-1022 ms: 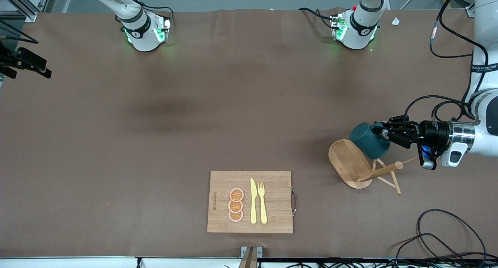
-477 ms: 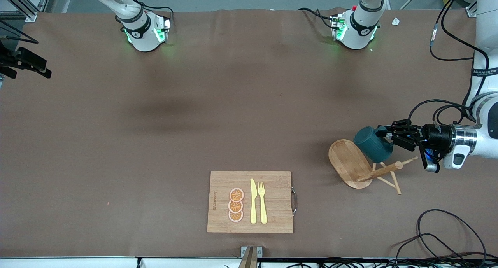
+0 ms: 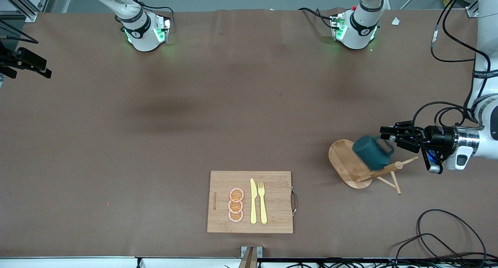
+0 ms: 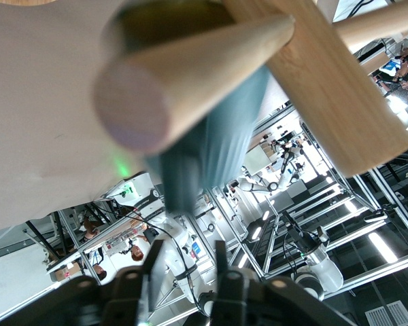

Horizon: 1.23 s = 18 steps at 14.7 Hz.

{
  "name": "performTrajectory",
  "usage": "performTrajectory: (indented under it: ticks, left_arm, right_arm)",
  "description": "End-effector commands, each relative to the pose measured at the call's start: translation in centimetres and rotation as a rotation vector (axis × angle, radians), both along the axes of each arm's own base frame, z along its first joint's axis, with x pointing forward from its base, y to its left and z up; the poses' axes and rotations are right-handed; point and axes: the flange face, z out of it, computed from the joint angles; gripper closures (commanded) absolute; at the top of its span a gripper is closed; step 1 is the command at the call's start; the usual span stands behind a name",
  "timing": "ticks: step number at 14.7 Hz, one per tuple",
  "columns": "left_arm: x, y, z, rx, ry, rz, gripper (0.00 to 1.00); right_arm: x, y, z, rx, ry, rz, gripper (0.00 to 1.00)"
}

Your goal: Pass cup and hang on rack

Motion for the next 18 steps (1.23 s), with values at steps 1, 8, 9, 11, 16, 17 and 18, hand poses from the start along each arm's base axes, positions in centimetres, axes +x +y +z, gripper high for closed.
performTrajectory:
  ticks: [1,8,9,11,16,17,18]
  left_arm:
    - [0.2,0.0,1.3,-0.009,-0.012,-0.004,0.00]
    - [0.9,1.4,10.3,0.185,-0.002,0.019,0.00]
    - [0.8,1.5,11.2,0.220,-0.019,0.009,0.00]
    - [0.6,1.8,13.8,0.322,-0.070,-0.016,0.00]
    - [-0.3,0.3,17.9,0.532,-0.182,-0.124,0.00]
    - [-0.7,0.2,18.7,0.566,-0.229,-0.160,0.00]
    - [-1.0,0.4,19.2,0.604,-0.279,-0.201,0.00]
  right_arm:
    - [-0.9,0.1,0.2,-0.011,-0.004,0.012,0.00]
    - [-0.9,0.1,0.2,-0.011,-0.004,0.012,0.00]
    - [-0.9,0.1,0.2,-0.011,-0.004,0.011,0.00]
    - [-0.9,0.1,0.2,-0.011,-0.004,0.011,0.00]
    - [-0.9,0.0,0.2,-0.011,-0.004,0.011,0.00]
    - [-0.9,0.0,0.2,-0.011,-0.004,0.011,0.00]
    - [-0.9,0.0,0.2,-0.011,-0.004,0.011,0.00]
